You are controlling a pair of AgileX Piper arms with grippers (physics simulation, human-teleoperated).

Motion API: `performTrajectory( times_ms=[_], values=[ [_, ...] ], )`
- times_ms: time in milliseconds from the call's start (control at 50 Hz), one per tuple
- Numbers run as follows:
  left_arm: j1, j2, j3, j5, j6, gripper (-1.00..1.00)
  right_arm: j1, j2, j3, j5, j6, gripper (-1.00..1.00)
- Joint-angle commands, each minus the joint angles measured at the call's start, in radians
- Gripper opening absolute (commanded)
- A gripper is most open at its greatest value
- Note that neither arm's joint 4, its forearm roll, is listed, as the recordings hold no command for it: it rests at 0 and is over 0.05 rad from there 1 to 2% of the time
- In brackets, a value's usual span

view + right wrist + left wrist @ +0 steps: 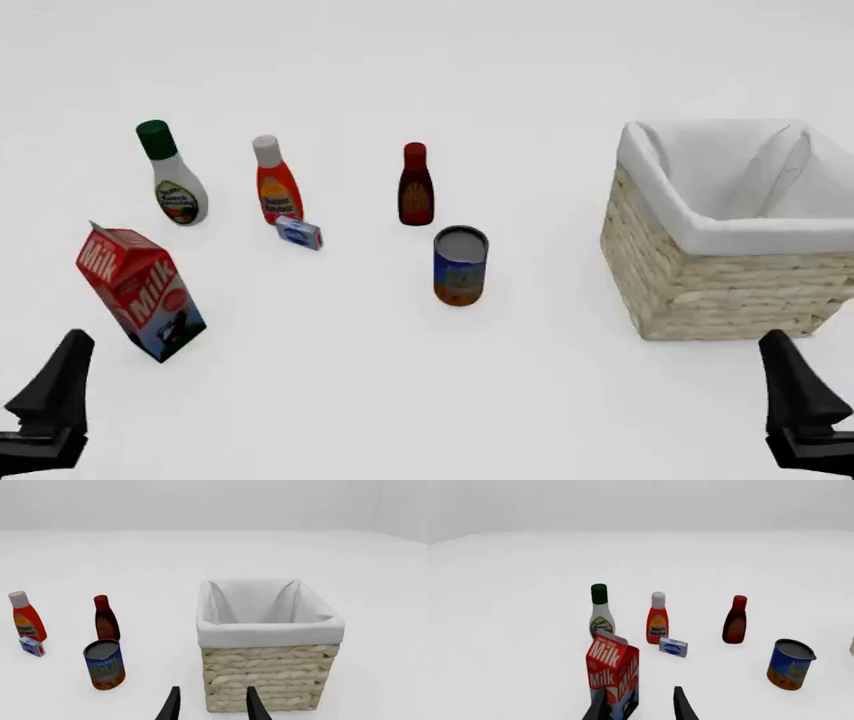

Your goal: Pick the ketchup and place it in the basket.

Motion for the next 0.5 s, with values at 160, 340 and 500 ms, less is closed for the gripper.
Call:
performTrajectory(
  times_ms=[160, 340, 500],
  values=[
    [-0.016, 0.001, -0.133, 0.095, 0.113, 1.0, 0.002, 0.026, 0.0, -0.005, 0.012, 1.0],
    [0.004, 0.155, -0.229, 0.1, 0.098, 1.0, 0.003, 0.048, 0.0, -0.019, -0.005, 1.0],
    [-0.009, 0.325, -0.345, 0.112, -0.017, 1.0, 0.007, 0.066, 0.0, -0.032, -0.015, 1.0]
  ],
)
